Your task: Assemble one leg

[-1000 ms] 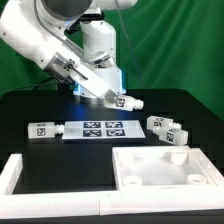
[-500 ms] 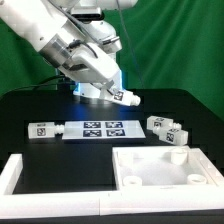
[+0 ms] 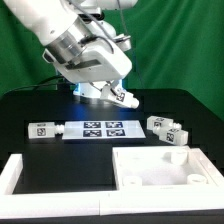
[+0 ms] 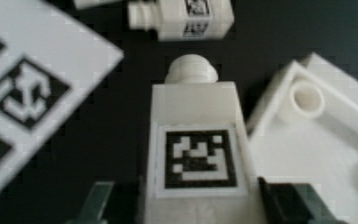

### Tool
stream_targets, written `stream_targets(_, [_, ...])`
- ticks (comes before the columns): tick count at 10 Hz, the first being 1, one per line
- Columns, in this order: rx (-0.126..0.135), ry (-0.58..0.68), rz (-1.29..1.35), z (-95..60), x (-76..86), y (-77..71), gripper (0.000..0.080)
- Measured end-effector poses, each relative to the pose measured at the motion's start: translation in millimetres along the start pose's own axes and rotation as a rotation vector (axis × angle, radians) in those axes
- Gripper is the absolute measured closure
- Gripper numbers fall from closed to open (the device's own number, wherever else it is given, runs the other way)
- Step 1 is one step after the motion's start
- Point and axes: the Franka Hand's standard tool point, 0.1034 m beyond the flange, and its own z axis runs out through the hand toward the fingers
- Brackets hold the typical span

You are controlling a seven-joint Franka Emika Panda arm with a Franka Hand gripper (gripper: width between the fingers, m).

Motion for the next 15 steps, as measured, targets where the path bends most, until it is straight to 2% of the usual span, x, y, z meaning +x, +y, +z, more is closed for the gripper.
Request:
stream_targets(1, [-0.009,0.082,-0.036,-3.8,0.1,-14.9,0.0512])
stream_targets(2, [0.016,0.18,-0.008,-1.4,1.0,-16.3,0.0512])
stream_targets(4, [0.017,0.288,-0.012,-0.3,0.7,-16.5,0.0512])
stream_targets(5, [-0.01,0.357,-0.008,1.3,-0.5,-22.4,0.0512])
stream_targets(15, [-0.013,0.357,-0.009,1.4,-0.7,-22.6,0.0512])
